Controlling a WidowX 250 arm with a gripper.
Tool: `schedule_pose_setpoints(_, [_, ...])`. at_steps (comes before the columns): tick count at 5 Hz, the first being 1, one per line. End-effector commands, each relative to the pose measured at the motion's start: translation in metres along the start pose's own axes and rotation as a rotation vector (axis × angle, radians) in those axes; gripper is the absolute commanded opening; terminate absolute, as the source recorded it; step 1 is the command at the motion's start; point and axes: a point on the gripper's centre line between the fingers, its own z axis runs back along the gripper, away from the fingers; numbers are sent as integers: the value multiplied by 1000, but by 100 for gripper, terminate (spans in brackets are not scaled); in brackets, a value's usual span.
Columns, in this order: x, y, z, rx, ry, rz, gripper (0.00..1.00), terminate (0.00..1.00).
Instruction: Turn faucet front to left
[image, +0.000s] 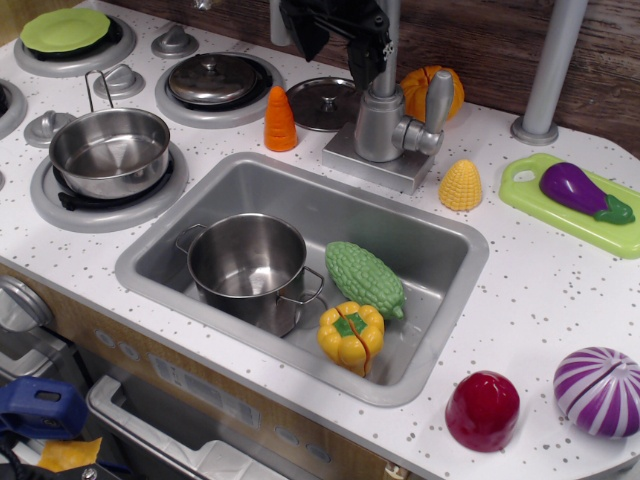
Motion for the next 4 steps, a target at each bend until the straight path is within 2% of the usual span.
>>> schedule_pose_setpoints(1, [17,27,10,8,-54,-32,100,0])
schedule_pose_setpoints(2, [20,32,7,3,-52,-34,100,0])
schedule_pose_setpoints(3, [20,30,7,8,-20,4,100,0])
schedule_pose_setpoints(4, [12,17,14,47,14,47,100,100])
